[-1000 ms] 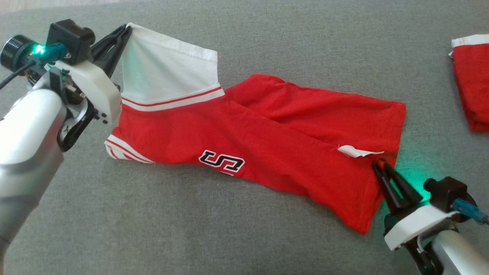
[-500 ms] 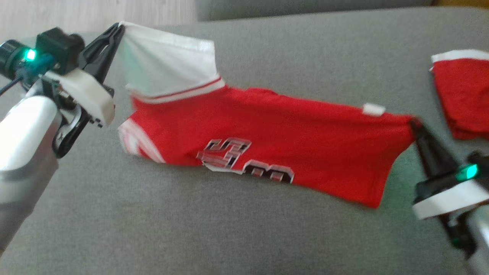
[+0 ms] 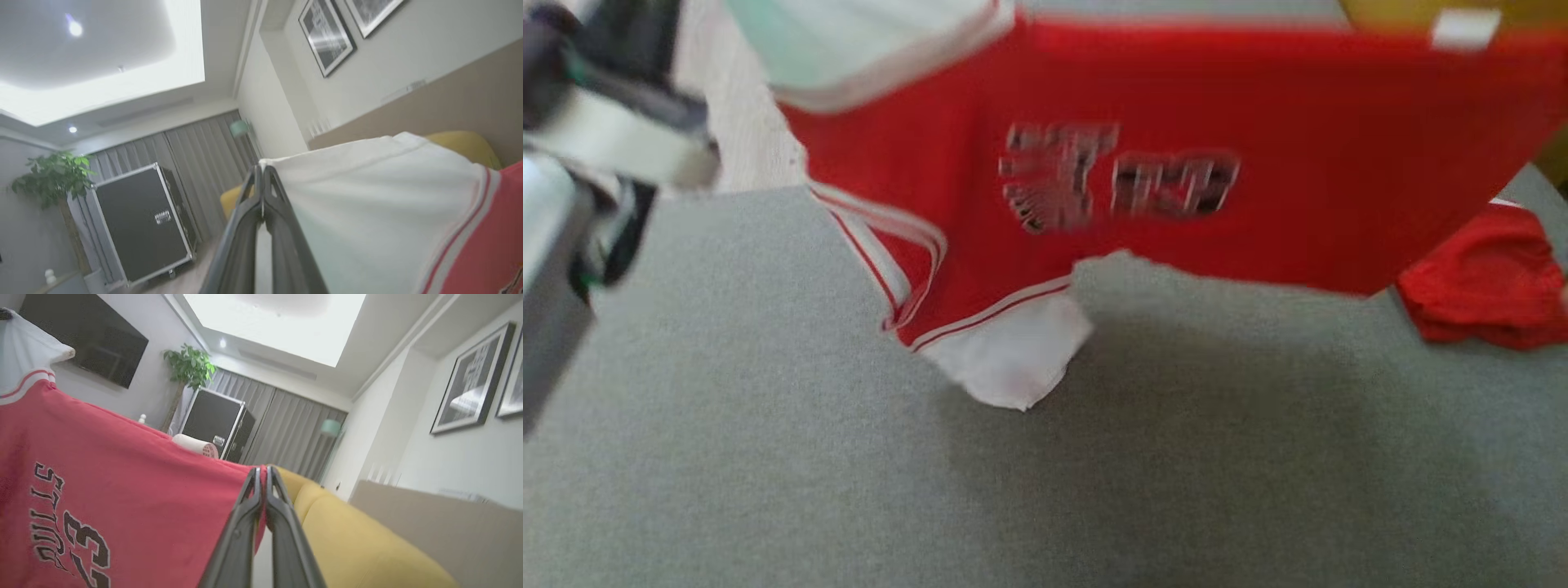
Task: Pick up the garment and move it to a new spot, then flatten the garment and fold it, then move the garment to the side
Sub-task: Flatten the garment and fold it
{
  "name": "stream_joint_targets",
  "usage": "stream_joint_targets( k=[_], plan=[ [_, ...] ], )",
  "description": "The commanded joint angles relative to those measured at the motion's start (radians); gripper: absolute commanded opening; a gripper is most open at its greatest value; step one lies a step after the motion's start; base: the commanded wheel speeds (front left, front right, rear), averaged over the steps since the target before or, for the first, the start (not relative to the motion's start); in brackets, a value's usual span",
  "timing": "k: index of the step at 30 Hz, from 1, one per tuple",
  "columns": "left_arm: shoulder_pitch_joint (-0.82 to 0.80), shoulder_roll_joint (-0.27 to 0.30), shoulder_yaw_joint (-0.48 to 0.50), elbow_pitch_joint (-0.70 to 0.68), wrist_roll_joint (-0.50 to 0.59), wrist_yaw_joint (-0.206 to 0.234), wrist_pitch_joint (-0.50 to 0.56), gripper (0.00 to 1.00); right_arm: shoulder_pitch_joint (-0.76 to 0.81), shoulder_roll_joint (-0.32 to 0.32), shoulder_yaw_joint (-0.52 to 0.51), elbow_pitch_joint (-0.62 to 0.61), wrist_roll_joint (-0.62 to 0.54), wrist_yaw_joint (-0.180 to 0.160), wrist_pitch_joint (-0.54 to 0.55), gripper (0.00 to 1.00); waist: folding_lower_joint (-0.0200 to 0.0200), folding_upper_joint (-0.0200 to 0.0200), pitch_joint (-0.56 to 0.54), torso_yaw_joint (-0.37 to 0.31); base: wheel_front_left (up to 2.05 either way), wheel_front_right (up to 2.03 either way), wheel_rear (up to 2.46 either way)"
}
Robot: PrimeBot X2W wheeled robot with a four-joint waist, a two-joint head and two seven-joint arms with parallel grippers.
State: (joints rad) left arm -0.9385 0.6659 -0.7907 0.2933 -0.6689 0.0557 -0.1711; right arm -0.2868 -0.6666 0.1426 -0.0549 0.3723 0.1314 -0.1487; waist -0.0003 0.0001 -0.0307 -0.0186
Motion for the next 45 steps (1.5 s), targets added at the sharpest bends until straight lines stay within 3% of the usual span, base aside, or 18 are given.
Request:
stream_joint_targets(
  k=[1,5,9,14,19,27,35,45],
  plan=[
    [-0.108,0.051,0.082,-0.046,0.008,0.023,-0.017,0.0,-0.08,-0.059,-0.009,-0.043,0.014,-0.001,0.016,0.0,0.0003,-0.0001,-0.011,0.001,0.0,0.0,0.0],
    [-0.191,0.03,0.13,-0.096,-0.009,0.044,-0.019,0.0,-0.218,-0.111,0.011,-0.044,0.042,-0.001,0.051,0.0,0.0003,-0.0001,0.003,0.008,0.0,0.0,0.0],
    [-0.276,-0.004,0.125,-0.059,-0.02,0.024,0.033,0.0,-0.374,-0.123,0.092,0.039,0.089,-0.001,0.072,0.0,0.0003,-0.0001,0.048,0.015,0.0,0.0,0.0],
    [-0.406,-0.059,0.099,0.071,-0.007,-0.015,0.092,0.0,-0.58,-0.121,0.232,0.197,0.161,-0.001,0.077,0.0,0.0003,-0.0001,0.189,0.033,0.0,0.0,0.0],
    [-0.608,-0.132,0.086,0.246,0.077,-0.018,0.027,0.0,-0.85,-0.113,0.379,0.386,0.204,-0.001,0.02,0.0,0.0003,-0.0001,0.38,0.055,0.0,0.0,0.0],
    [-0.779,-0.21,0.116,0.373,0.178,0.025,-0.088,0.0,-1.093,-0.096,0.486,0.57,0.153,-0.001,-0.102,0.0,0.0003,-0.0001,0.489,0.082,0.0,0.0,0.0],
    [-0.644,-0.222,0.176,0.255,0.21,-0.024,-0.09,0.0,-1.085,-0.133,0.541,0.582,0.176,-0.001,-0.113,0.0,0.0003,-0.0001,0.541,0.129,0.0,0.0,0.0],
    [-0.182,-0.198,0.242,0.095,0.22,-0.104,-0.09,0.0,-0.78,-0.146,0.498,0.571,0.239,-0.001,-0.113,0.0,0.0003,-0.0001,0.465,0.146,0.0,0.0,0.0]
  ],
)
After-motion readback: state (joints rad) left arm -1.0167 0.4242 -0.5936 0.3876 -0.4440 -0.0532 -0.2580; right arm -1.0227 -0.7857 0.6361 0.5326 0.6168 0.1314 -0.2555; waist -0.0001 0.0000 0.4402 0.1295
